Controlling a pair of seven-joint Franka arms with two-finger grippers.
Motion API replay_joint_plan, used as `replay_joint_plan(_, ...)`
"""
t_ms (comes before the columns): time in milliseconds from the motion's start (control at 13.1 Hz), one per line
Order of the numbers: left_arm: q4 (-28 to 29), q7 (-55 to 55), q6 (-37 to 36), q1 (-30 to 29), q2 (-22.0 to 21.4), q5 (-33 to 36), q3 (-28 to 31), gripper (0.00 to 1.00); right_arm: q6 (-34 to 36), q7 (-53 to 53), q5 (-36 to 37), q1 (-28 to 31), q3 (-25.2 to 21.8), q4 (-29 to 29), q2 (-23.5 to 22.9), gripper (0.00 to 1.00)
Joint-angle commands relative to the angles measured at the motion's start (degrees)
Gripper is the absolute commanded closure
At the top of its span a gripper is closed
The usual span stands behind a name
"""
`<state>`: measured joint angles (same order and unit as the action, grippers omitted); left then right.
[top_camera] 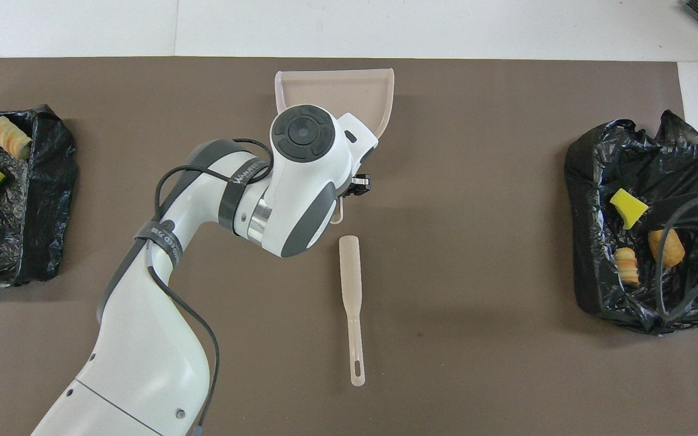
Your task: Sweep and dump trash in bin
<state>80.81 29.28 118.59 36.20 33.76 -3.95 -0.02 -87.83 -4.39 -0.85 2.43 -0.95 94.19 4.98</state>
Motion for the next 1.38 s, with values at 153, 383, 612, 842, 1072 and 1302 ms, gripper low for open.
replay_joint_plan(153,0.05,-0.01,1.55,0.01,-0.18,-0.35,1.43,0.00,-0.06,-0.18,-0.64,0.12,0.16,1.35,1.44,0.00)
replay_joint_plan(383,0.84,0.52,-0.63,-2.36,-4.31,-0.88,1.69,0.00,0.29,0.17,-0.65,0.56,0.07,1.44,1.44,0.00)
replay_joint_plan(612,0.49,-0.35,-4.14,-6.48,-6.78,-0.62,1.78,0.00,0.11,0.08,-0.65,0.56,0.16,1.44,1.44,0.00)
replay_joint_plan(842,0.22,-2.28,-6.88,-10.44,-7.92,-0.18,1.78,0.00,0.38,0.34,-0.65,0.56,-0.01,1.35,1.44,0.00)
replay_joint_plan(1072,0.31,-11.84,-13.10,-14.74,-10.37,-0.18,1.96,0.00,-0.06,0.00,-0.65,0.21,0.25,1.44,1.44,0.00)
replay_joint_plan(1302,0.75,-18.10,-17.42,-19.84,-13.10,-0.18,1.96,0.00,0.20,0.17,-0.65,0.21,0.16,1.44,1.44,0.00)
